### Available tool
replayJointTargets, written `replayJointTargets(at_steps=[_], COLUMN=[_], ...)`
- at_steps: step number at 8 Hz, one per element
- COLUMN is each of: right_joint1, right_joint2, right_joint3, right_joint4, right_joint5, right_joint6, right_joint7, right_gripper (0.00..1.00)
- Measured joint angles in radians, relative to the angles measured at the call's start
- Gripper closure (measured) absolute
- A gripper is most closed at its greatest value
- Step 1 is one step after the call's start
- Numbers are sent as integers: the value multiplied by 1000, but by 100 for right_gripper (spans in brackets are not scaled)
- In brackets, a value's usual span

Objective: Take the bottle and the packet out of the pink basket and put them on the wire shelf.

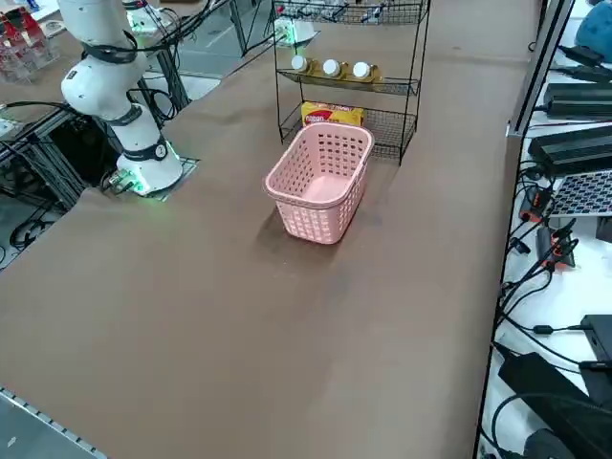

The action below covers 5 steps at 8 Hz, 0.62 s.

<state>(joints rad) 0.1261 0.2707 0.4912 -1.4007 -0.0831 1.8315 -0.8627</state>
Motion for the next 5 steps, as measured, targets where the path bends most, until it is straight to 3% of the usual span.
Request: replayJointTargets(at_steps=[3, 5], right_joint1=[-26, -37], right_joint2=[-75, -123], right_joint3=[-70, -152], right_joint4=[1, 2], right_joint5=[81, 125], right_joint6=[-65, -115], right_joint7=[12, 30], right_gripper=[0, 0])
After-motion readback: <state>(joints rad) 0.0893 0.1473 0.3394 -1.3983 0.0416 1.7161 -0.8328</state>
